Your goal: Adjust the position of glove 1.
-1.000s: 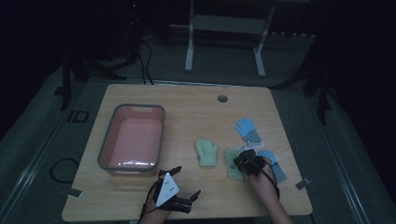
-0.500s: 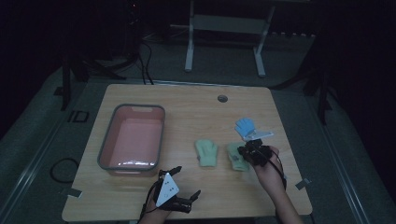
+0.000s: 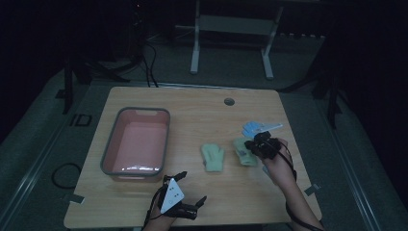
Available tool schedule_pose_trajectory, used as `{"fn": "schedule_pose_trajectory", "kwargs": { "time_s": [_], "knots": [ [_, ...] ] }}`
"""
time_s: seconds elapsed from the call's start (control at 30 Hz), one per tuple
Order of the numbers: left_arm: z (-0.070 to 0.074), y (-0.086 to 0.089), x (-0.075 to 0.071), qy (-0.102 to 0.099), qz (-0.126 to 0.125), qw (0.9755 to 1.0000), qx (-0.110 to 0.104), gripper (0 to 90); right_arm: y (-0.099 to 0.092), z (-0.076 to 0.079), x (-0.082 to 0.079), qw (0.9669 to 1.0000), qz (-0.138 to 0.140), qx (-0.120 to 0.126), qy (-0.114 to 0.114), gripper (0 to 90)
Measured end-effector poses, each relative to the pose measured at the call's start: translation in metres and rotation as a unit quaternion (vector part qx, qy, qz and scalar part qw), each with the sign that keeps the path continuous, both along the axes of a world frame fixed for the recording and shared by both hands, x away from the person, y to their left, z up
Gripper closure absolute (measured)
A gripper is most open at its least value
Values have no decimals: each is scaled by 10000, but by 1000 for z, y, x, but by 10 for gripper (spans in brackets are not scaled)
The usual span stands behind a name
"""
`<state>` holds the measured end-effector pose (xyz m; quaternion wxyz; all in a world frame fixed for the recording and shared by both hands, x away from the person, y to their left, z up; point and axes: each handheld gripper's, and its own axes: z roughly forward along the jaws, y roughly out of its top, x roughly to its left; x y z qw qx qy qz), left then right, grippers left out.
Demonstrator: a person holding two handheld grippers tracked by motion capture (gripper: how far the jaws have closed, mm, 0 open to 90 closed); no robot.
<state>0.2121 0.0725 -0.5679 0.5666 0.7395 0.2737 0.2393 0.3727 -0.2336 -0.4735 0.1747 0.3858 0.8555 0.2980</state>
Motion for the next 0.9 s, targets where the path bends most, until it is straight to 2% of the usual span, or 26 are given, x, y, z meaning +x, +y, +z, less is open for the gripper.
{"fn": "schedule_pose_trajectory", "kwargs": {
  "time_s": [0.2,0.27,0.47,0.57,0.67,0.9],
  "knots": [
    [0,0,0,-17,-2,10000,-9,0,6,-20,2,9999,110,-56,81,864],
    [0,0,0,-14,-9,10000,-14,0,7,-27,4,9999,107,10,111,860],
    [0,0,0,-2,-16,10000,-13,0,9,-50,7,9996,49,-200,184,847],
    [0,0,0,-18,-14,10000,-15,0,11,-59,7,9995,48,-269,164,799],
    [0,0,0,-17,-18,10000,-16,0,11,-62,4,9998,14,-206,82,780],
    [0,0,0,0,-10,10000,-12,0,10,-60,1,9998,1,-157,92,731]
  ]
}}
